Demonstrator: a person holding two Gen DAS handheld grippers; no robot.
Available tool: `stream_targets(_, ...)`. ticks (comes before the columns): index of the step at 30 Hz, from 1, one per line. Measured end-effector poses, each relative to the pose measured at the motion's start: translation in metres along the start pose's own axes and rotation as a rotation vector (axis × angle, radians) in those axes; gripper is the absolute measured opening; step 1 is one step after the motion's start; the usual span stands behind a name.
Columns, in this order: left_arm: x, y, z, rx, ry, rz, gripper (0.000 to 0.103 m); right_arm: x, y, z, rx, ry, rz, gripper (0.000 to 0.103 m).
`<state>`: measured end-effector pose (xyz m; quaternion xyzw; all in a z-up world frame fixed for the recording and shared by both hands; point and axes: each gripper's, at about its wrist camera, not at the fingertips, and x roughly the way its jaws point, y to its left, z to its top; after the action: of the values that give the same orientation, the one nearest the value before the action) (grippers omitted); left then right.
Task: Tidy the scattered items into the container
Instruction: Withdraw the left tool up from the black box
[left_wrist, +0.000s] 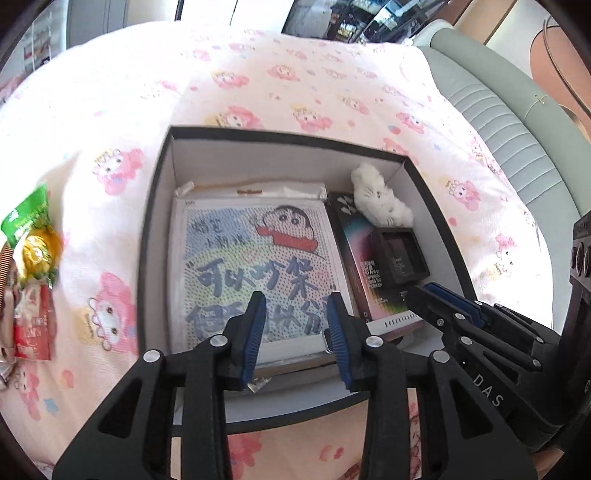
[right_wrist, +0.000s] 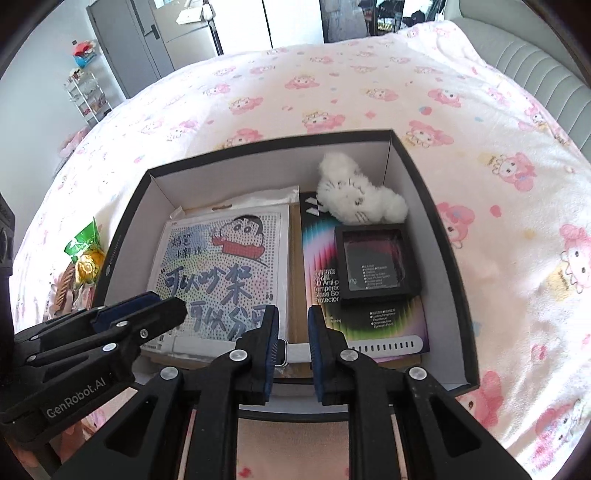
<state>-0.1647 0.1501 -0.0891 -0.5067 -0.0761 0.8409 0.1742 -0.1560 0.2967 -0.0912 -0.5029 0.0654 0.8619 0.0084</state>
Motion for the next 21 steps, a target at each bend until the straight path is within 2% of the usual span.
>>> stream_targets(2, -0.012, -0.004, 0.003, 0.003, -0.068, 0.044, 0.049, -0.016, 0.006, -0.002, -0.014, -0.045, -0.020, 0.018)
stream_targets(4, -0.030, -0.005, 0.002, 0.008, -0.133, 0.085, 0.050, -0.032, 0.016, -0.006, -0.025, -0.086, -0.025, 0.038)
stream_targets(5, -0.037, -0.004, 0.003, 0.013, -0.164, 0.104, 0.053, -0.042, 0.020, -0.005, -0.033, -0.110, -0.023, 0.044)
stream_targets(6, -0.051, -0.002, 0.003, 0.020, -0.194, 0.120, 0.061, -0.050, 0.025, -0.005, -0.044, -0.135, -0.018, 0.054)
stream_targets(7, -0.064, 0.000, 0.003, 0.026, -0.224, 0.138, 0.067, -0.061, 0.032, -0.006, -0.060, -0.156, -0.016, 0.057)
stream_targets(11, -0.104, 0.001, -0.002, 0.052, -0.314, 0.209, 0.082, -0.089, 0.054, -0.009, -0.096, -0.214, -0.033, 0.061)
stream_targets(13, -0.120, 0.004, -0.008, 0.053, -0.338, 0.222, 0.088, -0.099, 0.063, -0.012, -0.096, -0.227, -0.023, 0.068)
stream_targets(15, -0.138, 0.006, -0.015, 0.057, -0.367, 0.240, 0.095, -0.108, 0.069, -0.016, -0.089, -0.233, -0.009, 0.071)
stream_targets(21, -0.177, 0.020, -0.039, 0.038, -0.411, 0.267, 0.098, -0.133, 0.089, -0.034, -0.090, -0.277, -0.015, 0.071)
